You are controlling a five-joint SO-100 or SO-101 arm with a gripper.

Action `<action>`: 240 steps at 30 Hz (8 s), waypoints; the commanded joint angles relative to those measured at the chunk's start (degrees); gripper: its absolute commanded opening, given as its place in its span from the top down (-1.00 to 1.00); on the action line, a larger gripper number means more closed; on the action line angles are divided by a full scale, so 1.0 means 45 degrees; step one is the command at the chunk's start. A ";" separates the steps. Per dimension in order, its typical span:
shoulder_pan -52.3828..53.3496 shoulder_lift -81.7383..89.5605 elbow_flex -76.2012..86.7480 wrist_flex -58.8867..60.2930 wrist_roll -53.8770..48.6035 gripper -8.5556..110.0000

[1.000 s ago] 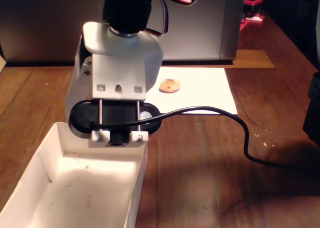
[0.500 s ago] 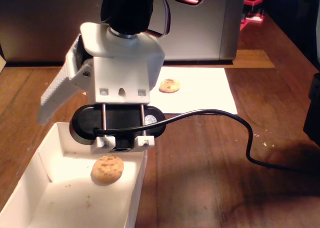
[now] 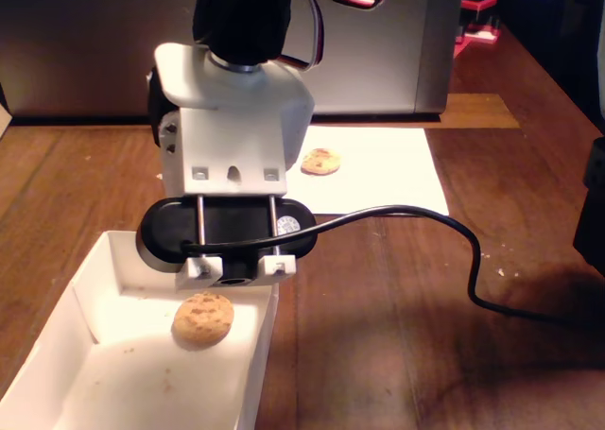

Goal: Grasp a mini cookies block and put it in the white box.

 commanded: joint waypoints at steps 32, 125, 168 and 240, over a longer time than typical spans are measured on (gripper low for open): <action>0.8359 0.1621 -0.5605 0.4160 0.0996 0.85; 0.9980 0.2031 0.3086 0.0391 0.1426 0.22; 0.9902 -0.0625 0.1875 0.0840 0.2051 0.23; 1.0000 -0.2930 -0.0449 0.1621 0.2285 0.28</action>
